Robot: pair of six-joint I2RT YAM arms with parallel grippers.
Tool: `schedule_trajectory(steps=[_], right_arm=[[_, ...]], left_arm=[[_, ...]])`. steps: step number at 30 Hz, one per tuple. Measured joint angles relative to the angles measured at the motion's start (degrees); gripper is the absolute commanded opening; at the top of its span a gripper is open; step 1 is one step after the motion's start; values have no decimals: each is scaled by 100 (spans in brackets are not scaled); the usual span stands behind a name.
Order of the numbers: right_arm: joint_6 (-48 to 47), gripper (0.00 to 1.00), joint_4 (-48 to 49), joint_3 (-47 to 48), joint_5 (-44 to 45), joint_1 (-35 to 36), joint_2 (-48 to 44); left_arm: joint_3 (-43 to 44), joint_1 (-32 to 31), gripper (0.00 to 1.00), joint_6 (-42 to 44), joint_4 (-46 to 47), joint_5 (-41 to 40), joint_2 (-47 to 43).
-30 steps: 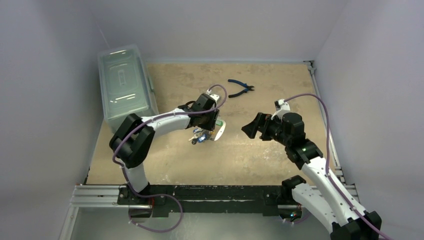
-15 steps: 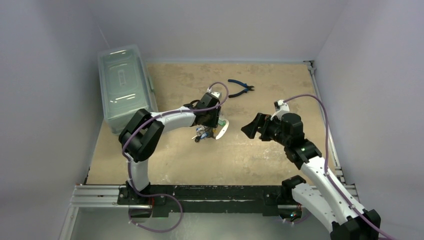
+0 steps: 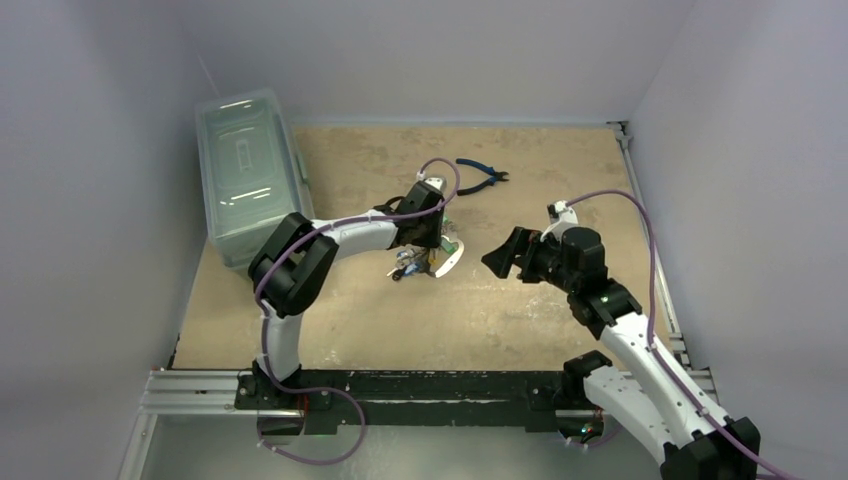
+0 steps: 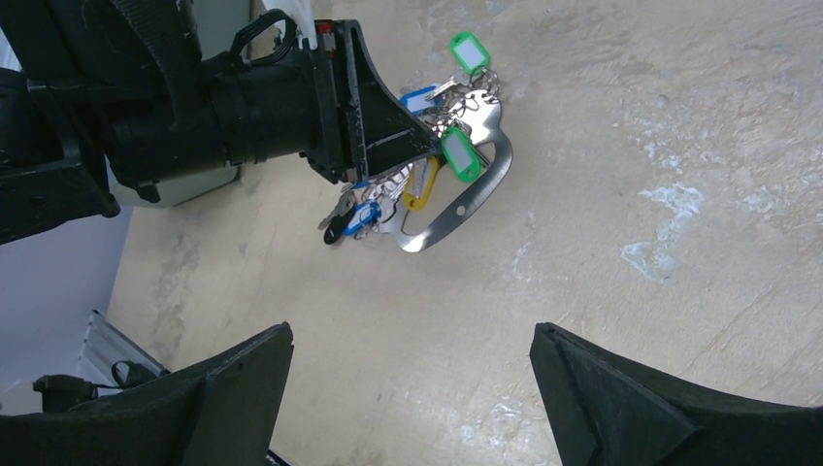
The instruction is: Remove the keys from the keyring
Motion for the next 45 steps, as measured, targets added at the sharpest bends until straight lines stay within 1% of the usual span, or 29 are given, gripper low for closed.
schedule_trajectory(steps=[1,2,4,12,16,21,25,30,35,40,45], right_arm=[[15,98,31,-28,0,0,0],[28,98,61,-63,0,0,-2],[52,98,114,-144,-9,0,-2],[188,99,385,-354,-122,0,-4],[286,99,719,-555,-245,0,-4],[389,99,1582,-1067,-629,0,-46],[428,98,2192,-1456,-909,0,-225],[446,94,2944,-1578,-1189,0,-461],[485,94,3650,-1781,-1491,0,-540],[435,96,3762,-1768,-1694,2,-535],[122,98,3480,-1539,-1705,0,-533]], left_arm=[[-4,0,24,-24,13,2,0],[-20,0,19,-39,31,4,0],[-33,0,0,-70,48,-2,-4],[-46,-24,0,-72,59,168,-103],[-125,-68,0,-44,-223,295,-741],[-83,-87,0,153,-492,669,-1759],[68,-98,0,372,-737,994,-2238],[170,-98,0,448,-1064,1373,-2588],[463,-101,0,435,-1287,1679,-2756],[575,-125,0,446,-1390,1853,-2933],[577,-197,0,570,-1480,2041,-3018]])
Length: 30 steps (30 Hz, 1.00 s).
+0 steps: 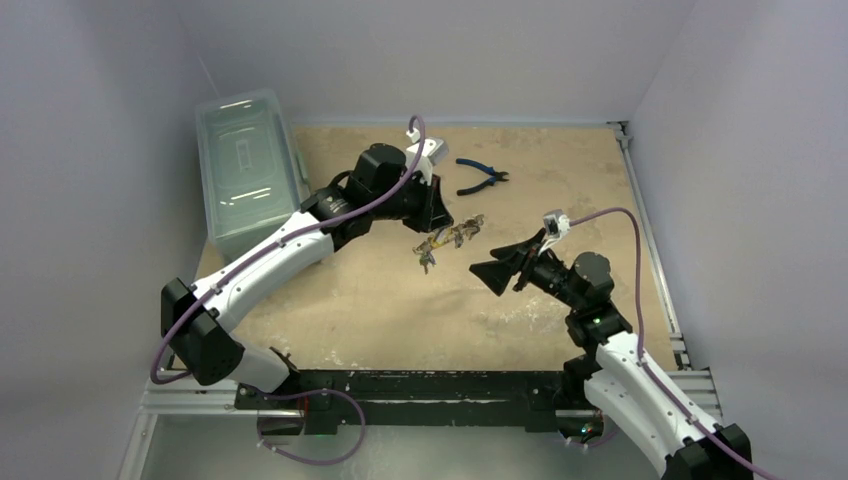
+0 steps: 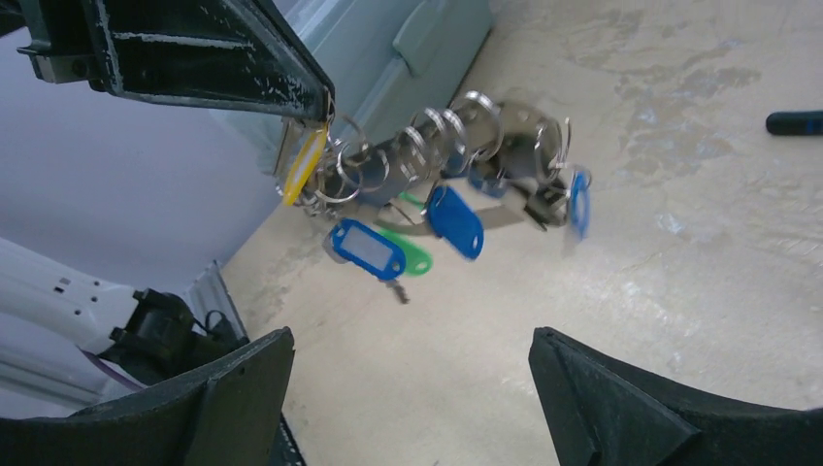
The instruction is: Remove the keys from the keyring
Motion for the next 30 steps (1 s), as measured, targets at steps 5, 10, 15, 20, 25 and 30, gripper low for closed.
schedule_trajectory(steps=[5,10,15,20,25,30], right_arm=[[-636,99,-457,232,81,0,-201],[-962,99,-608,269,96,0,-422],[-1056,99,-619,295,-22,0,-457],[-1069,99,-538,304,-243,0,-446],[-1056,99,-321,304,-518,0,-435],[-1058,99,-127,304,-656,2,-350]], left_arm=[[212,-96,0,284,-422,249,-7],[577,-144,0,697,-852,511,-20],[708,-142,0,1001,-1222,640,-125],[739,-142,0,1189,-1499,839,-203],[820,-142,0,1314,-1690,1029,-267],[828,-142,0,1364,-1744,1263,-363]])
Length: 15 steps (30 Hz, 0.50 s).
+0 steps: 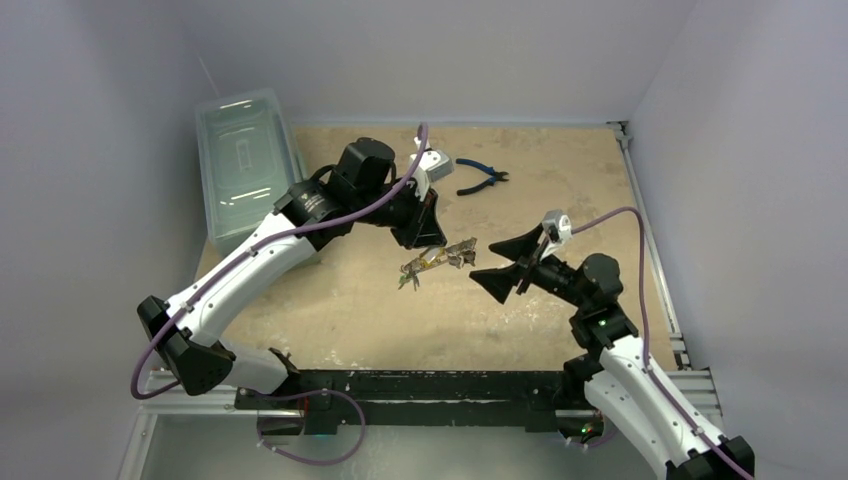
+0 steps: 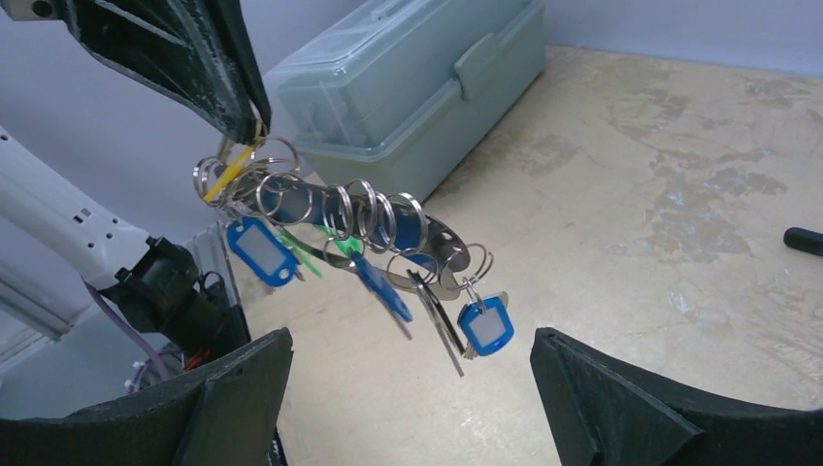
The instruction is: Remove the keys from the keyring
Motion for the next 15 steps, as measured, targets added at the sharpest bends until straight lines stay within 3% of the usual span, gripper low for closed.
schedule_trajectory(steps=[15], right_arm=[[31,99,686,170,-361,11,651]], left_arm=[[17,0,0,114,-116,474,-4]])
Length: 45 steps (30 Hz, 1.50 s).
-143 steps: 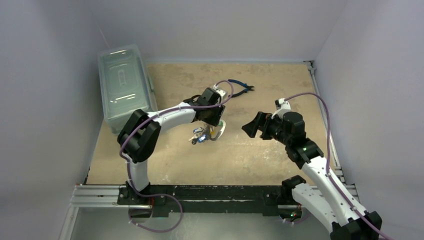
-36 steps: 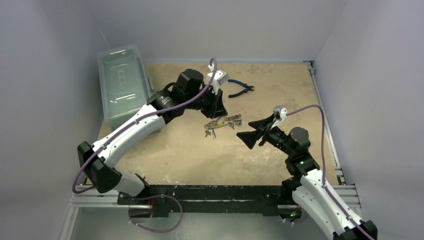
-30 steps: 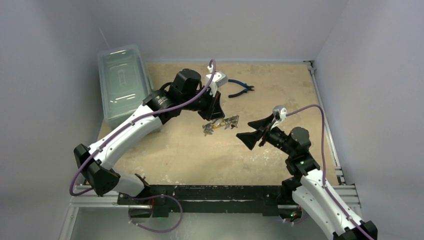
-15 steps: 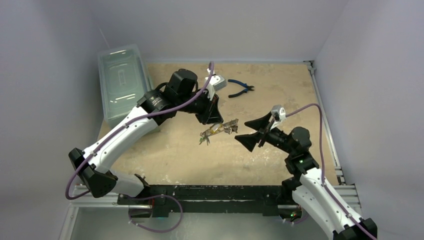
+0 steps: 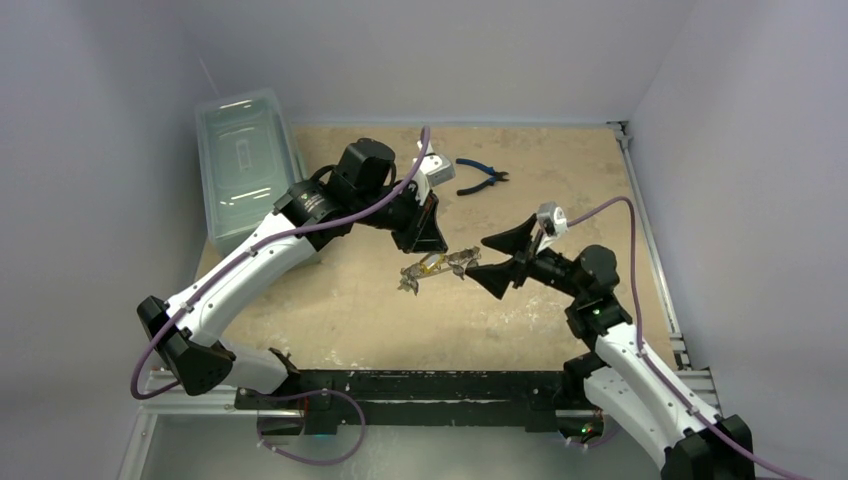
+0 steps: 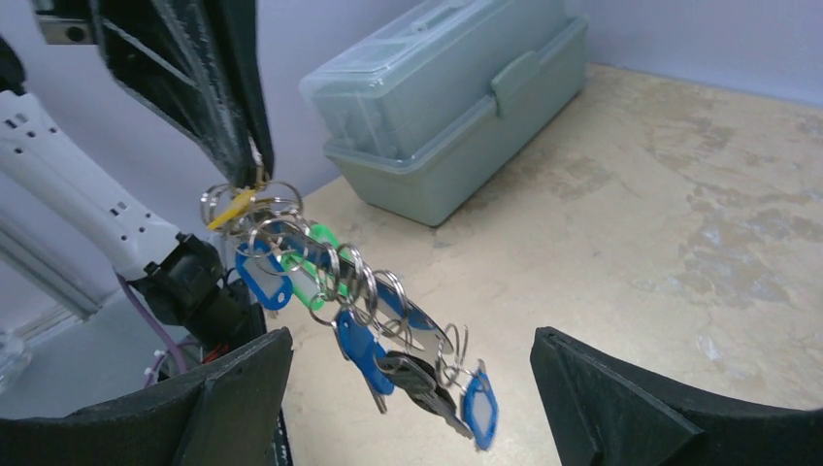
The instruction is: Remove the keys from the keyring
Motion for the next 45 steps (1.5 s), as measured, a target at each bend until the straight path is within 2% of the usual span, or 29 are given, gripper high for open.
schedule_trajectory(steps=[3,9,19,22,25,26,31,34,41,42,43,44,45], right_arm=[[92,97,297,0,-240,44,68],[273,74,680,0,-608,247,175],[424,56,796,-13,-695,422,42],[424,56,772,-17,-691,455,17],[415,67,726,-24,-678,503,7],[404,68,695,-24,-662,525,7],[280,64,444,-24,-468,597,7],[181,55,319,-22,-313,608,-15],[-37,22,-37,9,15,632,-245],[-70,15,-85,24,57,632,-291],[-87,8,-144,48,76,632,-345],[-118,0,-201,92,79,636,-389],[-144,0,-260,155,79,658,-420]], left_arm=[[2,-2,0,37,0,20,0],[2,0,0,37,2,-57,0],[2,0,0,-15,131,-531,0],[2,0,0,-68,238,-588,-4],[2,0,0,-138,330,-586,-4],[2,0,0,-170,352,-577,-7],[2,0,0,-280,470,-444,-7],[0,0,0,-326,514,-334,-7],[-57,0,0,-435,579,-225,-118],[-90,0,0,-446,581,-227,-149],[-146,0,5,-448,590,-234,-197],[-227,0,14,-446,590,-280,-256],[-304,0,22,-448,586,-330,-313]])
